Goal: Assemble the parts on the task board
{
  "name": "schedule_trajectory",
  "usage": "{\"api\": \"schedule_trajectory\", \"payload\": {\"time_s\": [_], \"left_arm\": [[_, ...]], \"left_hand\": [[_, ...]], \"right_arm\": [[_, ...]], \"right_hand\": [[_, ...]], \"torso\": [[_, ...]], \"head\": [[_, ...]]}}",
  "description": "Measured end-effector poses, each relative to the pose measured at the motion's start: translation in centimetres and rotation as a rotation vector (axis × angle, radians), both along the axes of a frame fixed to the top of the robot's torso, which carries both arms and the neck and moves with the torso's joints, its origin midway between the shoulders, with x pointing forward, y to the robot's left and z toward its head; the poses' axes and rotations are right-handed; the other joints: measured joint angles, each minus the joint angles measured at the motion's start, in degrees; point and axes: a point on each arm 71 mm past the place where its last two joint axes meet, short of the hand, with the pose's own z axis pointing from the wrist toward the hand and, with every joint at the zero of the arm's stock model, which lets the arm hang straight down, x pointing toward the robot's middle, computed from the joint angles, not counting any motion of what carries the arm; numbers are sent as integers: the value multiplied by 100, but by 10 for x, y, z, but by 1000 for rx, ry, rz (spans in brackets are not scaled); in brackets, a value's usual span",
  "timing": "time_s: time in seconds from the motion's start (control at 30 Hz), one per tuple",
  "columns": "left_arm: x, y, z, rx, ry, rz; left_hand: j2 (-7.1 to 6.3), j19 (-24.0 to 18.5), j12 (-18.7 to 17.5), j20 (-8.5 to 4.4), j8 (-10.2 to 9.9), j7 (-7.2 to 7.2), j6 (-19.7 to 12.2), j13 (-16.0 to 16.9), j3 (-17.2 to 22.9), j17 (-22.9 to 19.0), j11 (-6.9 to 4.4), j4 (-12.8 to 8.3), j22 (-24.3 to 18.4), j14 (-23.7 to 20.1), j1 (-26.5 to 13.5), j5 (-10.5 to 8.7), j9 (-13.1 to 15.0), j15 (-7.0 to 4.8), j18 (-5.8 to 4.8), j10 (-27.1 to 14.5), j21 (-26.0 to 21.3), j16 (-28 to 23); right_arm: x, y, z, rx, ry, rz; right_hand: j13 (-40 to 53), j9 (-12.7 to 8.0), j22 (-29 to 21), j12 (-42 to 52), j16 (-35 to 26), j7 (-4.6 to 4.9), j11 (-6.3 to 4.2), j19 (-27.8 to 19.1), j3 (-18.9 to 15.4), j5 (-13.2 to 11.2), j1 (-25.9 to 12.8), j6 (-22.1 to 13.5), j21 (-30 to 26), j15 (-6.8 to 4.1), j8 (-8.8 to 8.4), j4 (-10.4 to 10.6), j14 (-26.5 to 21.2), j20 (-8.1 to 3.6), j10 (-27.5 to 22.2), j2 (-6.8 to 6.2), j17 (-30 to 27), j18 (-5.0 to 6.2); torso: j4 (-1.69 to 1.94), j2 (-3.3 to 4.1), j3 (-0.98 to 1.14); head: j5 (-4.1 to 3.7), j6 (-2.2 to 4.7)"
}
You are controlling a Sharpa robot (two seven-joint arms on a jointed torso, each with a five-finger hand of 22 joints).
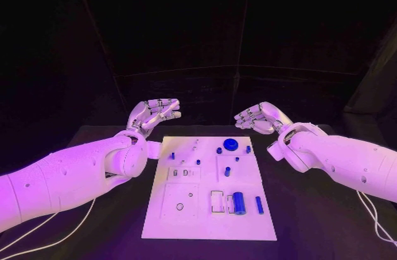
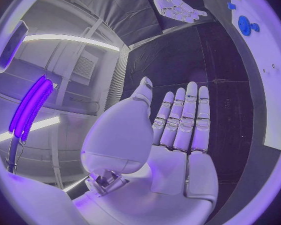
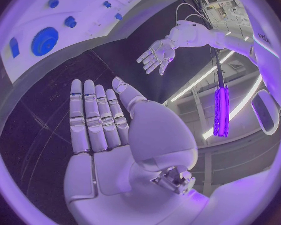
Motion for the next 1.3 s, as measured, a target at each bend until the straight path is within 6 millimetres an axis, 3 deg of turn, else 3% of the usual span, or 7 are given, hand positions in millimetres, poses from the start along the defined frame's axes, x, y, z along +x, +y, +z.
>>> {"api": "schedule_trajectory", "payload": {"time_s": [0.13, 0.3, 0.37, 0.47, 0.77, 1.03, 1.3], "left_arm": [[-7, 3, 3, 9, -12, -22], [-17, 4, 8, 12, -24, -55], [-21, 2, 10, 10, -26, -71], [-28, -4, 14, 3, -28, -101], [-34, -12, 16, -5, -30, -146], [-33, -14, 15, -8, -28, -161], [-34, -17, 15, -13, -21, -181]], "left_hand": [[48, 315, 41, -106, 12, 9, 289, 7, -17, 61, -110, -124, 4, 351, 48, 0, -5, -126, 0, 378, 42, 40], [55, 483, 41, -187, 12, -31, 407, 7, -35, 120, -165, -186, -20, 554, 55, -1, -38, -200, 0, 548, 54, 62], [55, 572, 9, -198, -15, -31, 407, -3, -58, 146, -165, -209, -22, 632, 55, -1, -55, -207, 0, 547, 69, 62], [55, 608, -75, -203, -55, -31, 407, -35, -57, 166, -132, -226, -38, 647, 55, -1, -65, -222, 0, 515, 69, 62], [68, 614, -248, -200, -197, 26, 348, -52, -100, 166, -73, -313, -112, 595, 42, -1, -71, -171, 0, 370, -4, -40], [80, 630, -295, -184, -268, 82, 292, -60, -107, 172, -42, -351, -145, 554, 30, -1, -78, -130, -1, 298, -49, -105], [80, 634, -315, -180, -276, 82, 292, -60, -122, 172, -21, -367, -144, 554, 30, -1, -78, -130, -1, 278, -49, -116]], "right_arm": [[2, 6, 11, -104, -54, 32], [4, 19, 25, -252, -124, 68], [4, 25, 29, -303, -145, 80], [4, 33, 32, -388, -170, 97], [7, 49, 28, -594, -180, 130], [9, 60, 22, -710, -166, 155], [11, 66, 17, -782, -138, 168]], "right_hand": [[8, 0, 88, -28, 73, -76, -91, 294, 125, 0, -3, 187, 222, -136, -5, -9, 431, -150, 277, -93, 49, 0], [33, 6, 265, -28, 237, -181, -225, 676, 168, 0, 47, 348, 592, -317, -38, -6, 1011, -348, 594, -213, 173, 0], [67, 11, 593, -28, 688, -305, -412, 1264, 193, 12, 65, 539, 1229, -589, -38, 20, 1632, -628, 993, -384, 476, -1], [71, 11, 841, -51, 1297, -335, -478, 1489, 192, 24, -22, 579, 1677, -697, -84, 19, 1777, -778, 1089, -469, 851, -2], [38, -1, 1159, -112, 2348, -384, -460, 1612, 256, -66, -204, 323, 2221, -704, -122, 83, 1783, -776, 696, -558, 1448, -2], [38, 1, 1405, -112, 3013, -392, -428, 1612, 287, -108, -284, 187, 2616, -704, -122, 113, 1783, -776, 419, -639, 1826, -1], [33, 2, 1630, -72, 3579, -366, -390, 1548, 286, -141, -284, 95, 2969, -704, -122, 113, 1783, -713, 158, -639, 2191, -2]], "torso": [[13, 100, -1], [39, 230, -13], [44, 270, -20], [48, 335, -38], [85, 472, -71], [118, 555, -80], [133, 617, -84]], "head": [[-2, 47], [-43, 117], [-52, 144], [-73, 175], [-126, 264], [-152, 194], [-160, 184]]}}
